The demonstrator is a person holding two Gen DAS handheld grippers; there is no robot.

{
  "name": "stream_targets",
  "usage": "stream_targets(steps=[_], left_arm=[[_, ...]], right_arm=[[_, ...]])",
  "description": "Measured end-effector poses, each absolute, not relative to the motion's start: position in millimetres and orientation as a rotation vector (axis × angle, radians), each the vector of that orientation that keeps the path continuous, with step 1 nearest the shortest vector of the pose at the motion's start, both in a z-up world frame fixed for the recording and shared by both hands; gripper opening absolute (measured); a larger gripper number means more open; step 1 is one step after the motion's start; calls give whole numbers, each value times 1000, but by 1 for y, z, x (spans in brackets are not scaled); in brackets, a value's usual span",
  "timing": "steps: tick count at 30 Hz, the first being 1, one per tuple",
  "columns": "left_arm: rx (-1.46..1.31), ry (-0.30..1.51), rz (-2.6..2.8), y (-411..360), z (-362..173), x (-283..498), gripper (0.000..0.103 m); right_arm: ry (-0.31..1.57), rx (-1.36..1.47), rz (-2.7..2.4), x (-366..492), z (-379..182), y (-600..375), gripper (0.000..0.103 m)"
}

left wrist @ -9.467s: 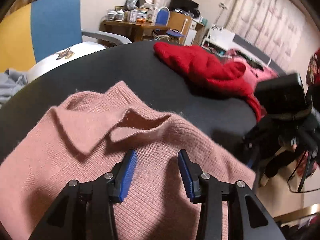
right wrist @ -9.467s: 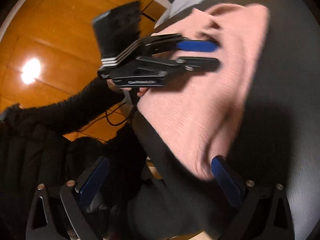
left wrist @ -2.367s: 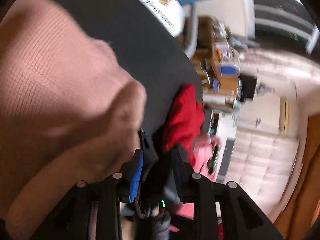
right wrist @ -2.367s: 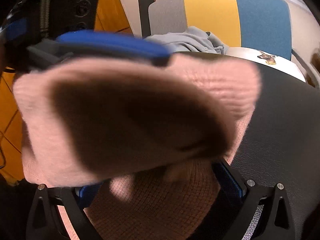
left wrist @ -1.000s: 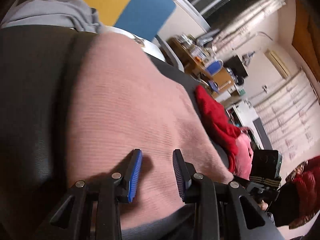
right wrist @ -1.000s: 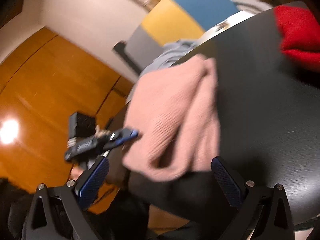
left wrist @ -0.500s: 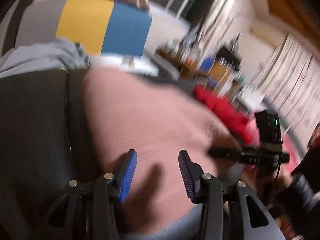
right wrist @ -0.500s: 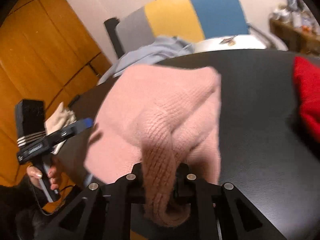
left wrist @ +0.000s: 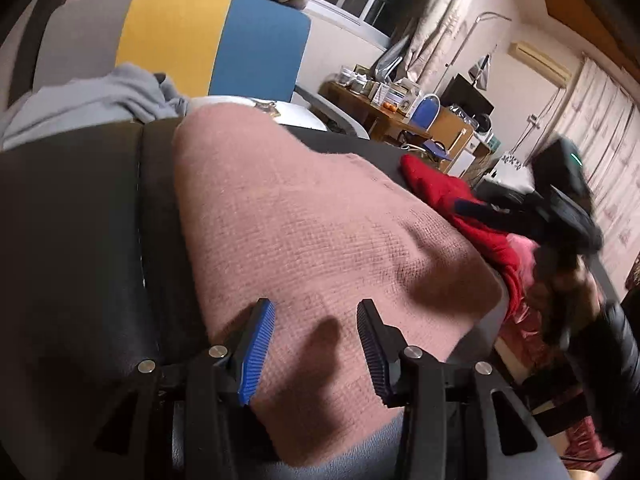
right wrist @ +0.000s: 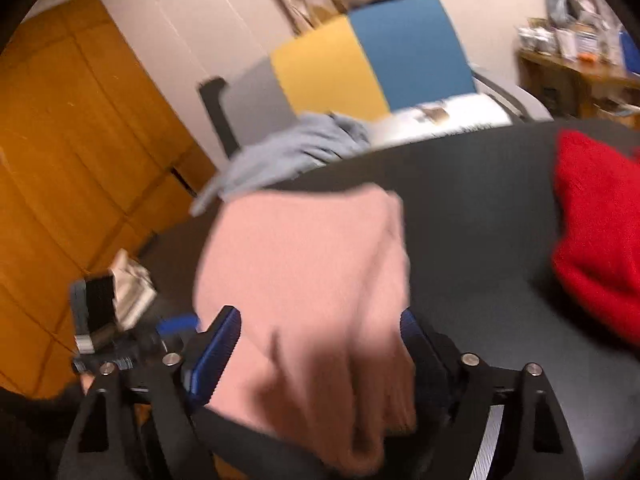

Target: Fold clothes

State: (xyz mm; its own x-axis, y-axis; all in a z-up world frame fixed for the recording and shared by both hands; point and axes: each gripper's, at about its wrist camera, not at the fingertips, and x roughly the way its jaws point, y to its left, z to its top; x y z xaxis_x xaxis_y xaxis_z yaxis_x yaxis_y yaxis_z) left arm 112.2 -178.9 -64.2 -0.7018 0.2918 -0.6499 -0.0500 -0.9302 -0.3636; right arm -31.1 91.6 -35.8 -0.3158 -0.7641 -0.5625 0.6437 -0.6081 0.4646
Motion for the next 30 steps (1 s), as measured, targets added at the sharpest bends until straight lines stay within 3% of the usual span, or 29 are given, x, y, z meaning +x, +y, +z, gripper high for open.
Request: stream_targets(steps=[4,5,6,8,9,13,17,22,25,27,30], left_arm=[[-1084,-396,2707,-171,-61,111,44],[-1082,-369,2709,-169,-61,110,44],[-1078,-356,2714,-168,-61,110,44],[-1055,-340,2721,-166,-59,109,44],[-1048,-338,2719,-166,-60,107,45],[-1158,-344,2654,-160,-80,96,47],[-1171,-326,2677,-153,-89,99,47],[-1085,-534,2671,-175,-75,105,47],[-978,-529,2765,-189,-52,108,47],[-936,-515,2813,-200,-39,98,47],[-930,-488,2871,-217,-28,72,47]], right_arm=[[-223,1079,-1949,-80,-61,58,82],[-227,1130,-1940,-91,-71,49,74],[-226,1180,-1935,-99,-81,39,50],[-215,1216,-1916,-105,-87,27,16],[-201,1212,-1917,-105,-86,22,14],[-56,1071,-2049,-102,-58,14,14],[157,1124,-2126,-104,-97,0,15],[41,1070,-2141,-101,-99,15,19],[65,1060,-2159,-98,-86,15,35],[104,1014,-2193,-88,-71,12,59],[210,887,-2244,-68,-47,2,61]])
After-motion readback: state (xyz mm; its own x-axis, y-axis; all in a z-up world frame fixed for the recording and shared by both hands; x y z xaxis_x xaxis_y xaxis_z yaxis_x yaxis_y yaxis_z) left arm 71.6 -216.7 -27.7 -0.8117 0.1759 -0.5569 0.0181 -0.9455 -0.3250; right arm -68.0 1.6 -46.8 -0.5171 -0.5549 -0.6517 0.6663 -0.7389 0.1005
